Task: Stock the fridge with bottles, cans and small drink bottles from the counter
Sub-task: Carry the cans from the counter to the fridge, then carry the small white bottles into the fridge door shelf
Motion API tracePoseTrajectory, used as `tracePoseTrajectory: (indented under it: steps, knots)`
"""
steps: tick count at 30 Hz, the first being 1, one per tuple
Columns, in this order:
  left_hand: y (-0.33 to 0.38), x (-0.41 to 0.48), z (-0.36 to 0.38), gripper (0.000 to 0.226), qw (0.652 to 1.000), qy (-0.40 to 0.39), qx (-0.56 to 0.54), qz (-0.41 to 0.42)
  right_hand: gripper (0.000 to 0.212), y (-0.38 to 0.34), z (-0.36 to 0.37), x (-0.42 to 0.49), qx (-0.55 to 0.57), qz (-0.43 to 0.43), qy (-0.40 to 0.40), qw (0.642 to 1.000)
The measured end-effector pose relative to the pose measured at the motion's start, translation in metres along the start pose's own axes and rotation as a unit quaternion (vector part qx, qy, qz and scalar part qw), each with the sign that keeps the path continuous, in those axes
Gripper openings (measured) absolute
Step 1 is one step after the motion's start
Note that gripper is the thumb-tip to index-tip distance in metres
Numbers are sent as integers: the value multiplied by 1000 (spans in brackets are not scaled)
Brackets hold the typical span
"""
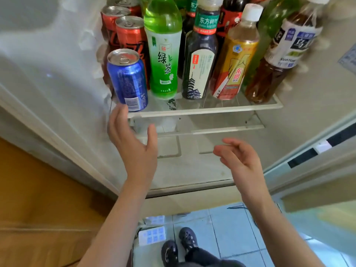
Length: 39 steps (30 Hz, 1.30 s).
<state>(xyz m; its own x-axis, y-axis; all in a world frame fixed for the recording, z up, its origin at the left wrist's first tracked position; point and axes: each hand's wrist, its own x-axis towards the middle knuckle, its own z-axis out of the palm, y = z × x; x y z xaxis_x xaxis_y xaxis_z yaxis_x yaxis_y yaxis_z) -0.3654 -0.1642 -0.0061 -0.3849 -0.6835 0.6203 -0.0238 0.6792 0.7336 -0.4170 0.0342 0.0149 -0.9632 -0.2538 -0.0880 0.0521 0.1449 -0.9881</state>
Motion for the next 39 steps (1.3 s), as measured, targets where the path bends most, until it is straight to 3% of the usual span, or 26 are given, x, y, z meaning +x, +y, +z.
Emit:
tracePoseTrajectory:
  steps: [3, 8, 11, 14, 16, 20, 24, 28, 30, 33, 36, 39]
  knots:
    - [-3, -37, 0, 49, 997, -66, -26, 3, 17, 21, -10, -14, -17, 25, 15, 999]
    - [-15, -109, 0, 30, 950, -302, -60, -55, 16, 70, -32, -47, -64, 66, 46, 995]
    - [-26, -157, -1, 22, 882, -465, -57, -43, 15, 112, -55, -80, -135, 113, 82, 981]
    - [-32, -208, 1, 11, 788, -597, -40, -143, 15, 163, -84, -126, -256, 184, 84, 945]
    - [-35, -242, 4, 10, 713, -668, -15, -212, 19, 198, -105, -165, -314, 251, 77, 913]
    - [-38, -309, -4, 7, 607, -763, 92, -203, 28, 263, -146, -274, -325, 402, 54, 854]
    - [-46, -380, -31, 20, 520, -823, 174, -148, 33, 307, -173, -414, -275, 512, 76, 810]
    - [-30, -458, -80, 18, 491, -838, 227, -66, 33, 328, -184, -570, -215, 587, 129, 770]
    - [-14, -507, -111, 17, 449, -863, 232, -18, 32, 333, -182, -651, -185, 622, 173, 741]
    - [27, -578, -152, 24, 353, -900, 235, 97, 28, 337, -169, -762, -112, 665, 274, 686]
    - [93, -637, -179, 35, 304, -901, 211, 227, 14, 342, -152, -843, -4, 666, 386, 638]
    - [154, -690, -203, 34, 252, -904, 177, 298, 14, 354, -136, -894, 47, 665, 436, 605]
